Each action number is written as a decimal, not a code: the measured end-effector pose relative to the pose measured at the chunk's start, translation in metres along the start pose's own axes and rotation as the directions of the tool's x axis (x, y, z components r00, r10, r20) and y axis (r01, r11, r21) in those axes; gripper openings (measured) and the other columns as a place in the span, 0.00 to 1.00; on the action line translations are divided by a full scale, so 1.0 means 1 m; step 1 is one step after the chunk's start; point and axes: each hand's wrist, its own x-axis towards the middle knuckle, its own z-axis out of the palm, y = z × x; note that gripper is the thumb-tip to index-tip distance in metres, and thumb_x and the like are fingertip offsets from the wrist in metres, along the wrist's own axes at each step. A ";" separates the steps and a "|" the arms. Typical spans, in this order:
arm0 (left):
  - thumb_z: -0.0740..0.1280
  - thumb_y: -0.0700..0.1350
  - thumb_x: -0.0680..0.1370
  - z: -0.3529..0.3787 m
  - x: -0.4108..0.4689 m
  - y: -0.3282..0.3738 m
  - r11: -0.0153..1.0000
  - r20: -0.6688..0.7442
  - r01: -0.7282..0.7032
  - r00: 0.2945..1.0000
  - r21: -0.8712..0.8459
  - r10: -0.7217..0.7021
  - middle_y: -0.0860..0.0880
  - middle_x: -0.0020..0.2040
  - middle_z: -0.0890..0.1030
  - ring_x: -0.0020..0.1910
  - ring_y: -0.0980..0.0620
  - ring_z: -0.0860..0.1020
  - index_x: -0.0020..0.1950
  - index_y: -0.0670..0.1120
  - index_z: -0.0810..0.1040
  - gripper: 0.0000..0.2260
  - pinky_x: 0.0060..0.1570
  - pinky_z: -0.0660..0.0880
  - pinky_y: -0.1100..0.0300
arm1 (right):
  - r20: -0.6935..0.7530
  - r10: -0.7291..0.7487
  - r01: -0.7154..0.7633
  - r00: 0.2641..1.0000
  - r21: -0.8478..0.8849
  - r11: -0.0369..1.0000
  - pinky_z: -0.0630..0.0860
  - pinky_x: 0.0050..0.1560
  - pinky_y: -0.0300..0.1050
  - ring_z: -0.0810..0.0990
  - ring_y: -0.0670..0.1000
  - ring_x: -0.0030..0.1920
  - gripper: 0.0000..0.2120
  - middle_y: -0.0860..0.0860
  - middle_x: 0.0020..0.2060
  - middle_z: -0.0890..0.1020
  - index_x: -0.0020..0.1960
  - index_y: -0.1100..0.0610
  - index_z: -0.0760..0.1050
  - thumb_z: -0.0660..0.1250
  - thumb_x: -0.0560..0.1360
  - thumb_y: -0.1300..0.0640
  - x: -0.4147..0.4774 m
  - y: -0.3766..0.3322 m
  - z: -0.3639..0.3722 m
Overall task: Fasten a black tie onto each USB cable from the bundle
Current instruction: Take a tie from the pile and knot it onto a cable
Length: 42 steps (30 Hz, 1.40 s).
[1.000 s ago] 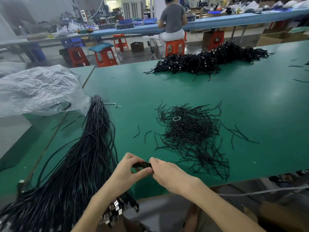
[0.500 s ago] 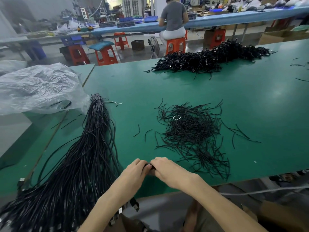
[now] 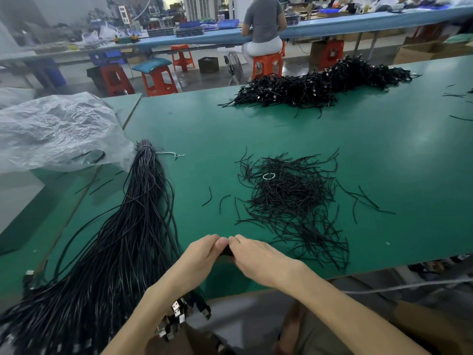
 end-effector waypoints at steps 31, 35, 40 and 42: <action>0.48 0.56 0.87 0.018 0.045 -0.019 0.989 -0.344 0.117 0.929 -0.087 -0.140 0.51 0.32 0.72 0.29 0.50 0.67 0.38 0.47 0.66 0.22 0.32 0.64 0.54 | -0.341 0.119 -0.173 0.932 -0.132 0.976 0.73 0.65 0.51 0.73 0.53 0.63 0.21 0.54 0.64 0.74 0.71 0.58 0.67 0.62 0.83 0.48 0.031 0.060 -0.036; 0.50 0.55 0.87 0.021 0.060 -0.025 0.877 -0.333 0.169 0.880 -0.451 -0.340 0.51 0.29 0.72 0.26 0.52 0.68 0.38 0.44 0.69 0.24 0.29 0.66 0.57 | -0.466 0.330 -0.433 0.821 -0.132 0.892 0.74 0.63 0.48 0.71 0.56 0.63 0.19 0.57 0.63 0.74 0.69 0.61 0.69 0.67 0.82 0.54 0.029 0.095 -0.043; 0.51 0.54 0.87 0.020 0.062 -0.025 0.810 -0.319 0.091 0.889 -0.580 -0.328 0.54 0.27 0.65 0.25 0.54 0.60 0.40 0.43 0.68 0.22 0.26 0.59 0.58 | -0.401 0.459 -0.538 0.793 -0.107 0.836 0.71 0.58 0.48 0.71 0.56 0.60 0.07 0.55 0.57 0.78 0.59 0.58 0.74 0.66 0.83 0.55 0.031 0.118 -0.036; 0.51 0.54 0.88 0.020 0.061 -0.025 0.791 -0.319 0.077 0.888 -0.607 -0.331 0.55 0.27 0.64 0.24 0.54 0.60 0.40 0.43 0.68 0.22 0.24 0.59 0.60 | -0.419 0.457 -0.533 0.785 -0.081 0.842 0.69 0.55 0.47 0.71 0.55 0.57 0.02 0.53 0.53 0.79 0.54 0.55 0.74 0.67 0.83 0.57 0.032 0.120 -0.035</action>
